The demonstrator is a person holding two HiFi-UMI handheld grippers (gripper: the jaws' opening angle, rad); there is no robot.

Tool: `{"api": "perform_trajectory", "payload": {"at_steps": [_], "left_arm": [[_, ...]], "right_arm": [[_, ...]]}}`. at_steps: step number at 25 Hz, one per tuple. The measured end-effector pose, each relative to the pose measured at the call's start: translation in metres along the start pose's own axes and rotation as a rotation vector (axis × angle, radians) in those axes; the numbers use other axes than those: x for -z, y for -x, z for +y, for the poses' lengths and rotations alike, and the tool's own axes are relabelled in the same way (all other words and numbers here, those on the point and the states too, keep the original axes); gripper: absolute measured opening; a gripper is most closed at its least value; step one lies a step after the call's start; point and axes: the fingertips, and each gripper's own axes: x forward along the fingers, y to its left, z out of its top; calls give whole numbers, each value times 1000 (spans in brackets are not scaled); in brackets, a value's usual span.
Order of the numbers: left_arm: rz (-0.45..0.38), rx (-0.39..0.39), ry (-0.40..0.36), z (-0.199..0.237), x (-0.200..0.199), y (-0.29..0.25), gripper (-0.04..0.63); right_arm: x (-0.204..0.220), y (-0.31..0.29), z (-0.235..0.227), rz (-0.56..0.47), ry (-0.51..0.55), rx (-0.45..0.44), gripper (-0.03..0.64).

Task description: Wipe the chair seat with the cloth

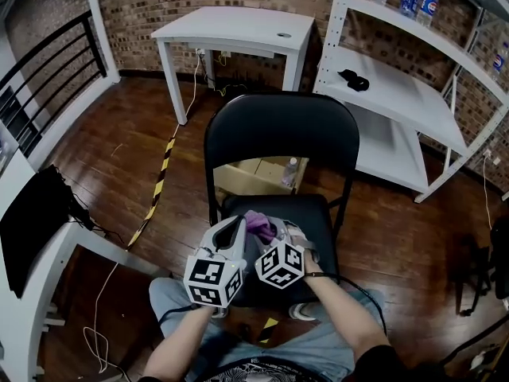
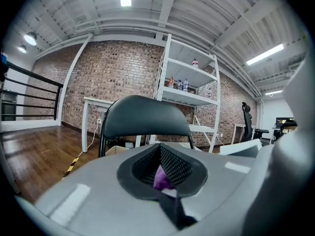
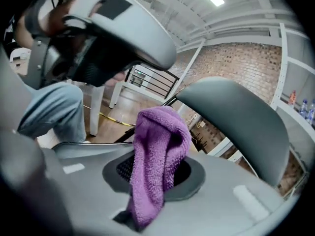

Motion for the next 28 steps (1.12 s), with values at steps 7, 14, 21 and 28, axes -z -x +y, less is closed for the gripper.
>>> {"api": "perform_trajectory", "payload": {"at_steps": [7,14,21,28], "left_arm": [[49,24,19,-2,10,-11,6],[96,23,23,0,23,-16,6],[119,32,16,1,29,-23,6],[91,24,15,-1,25,-25,6]], "right_arm": [[15,-64,-49,73,57,30,84],[74,-119,-70,231,73,47,84],[105,-139,-62,329,71,4,84],[98,-122,-39,296,71,-28,84]]}}
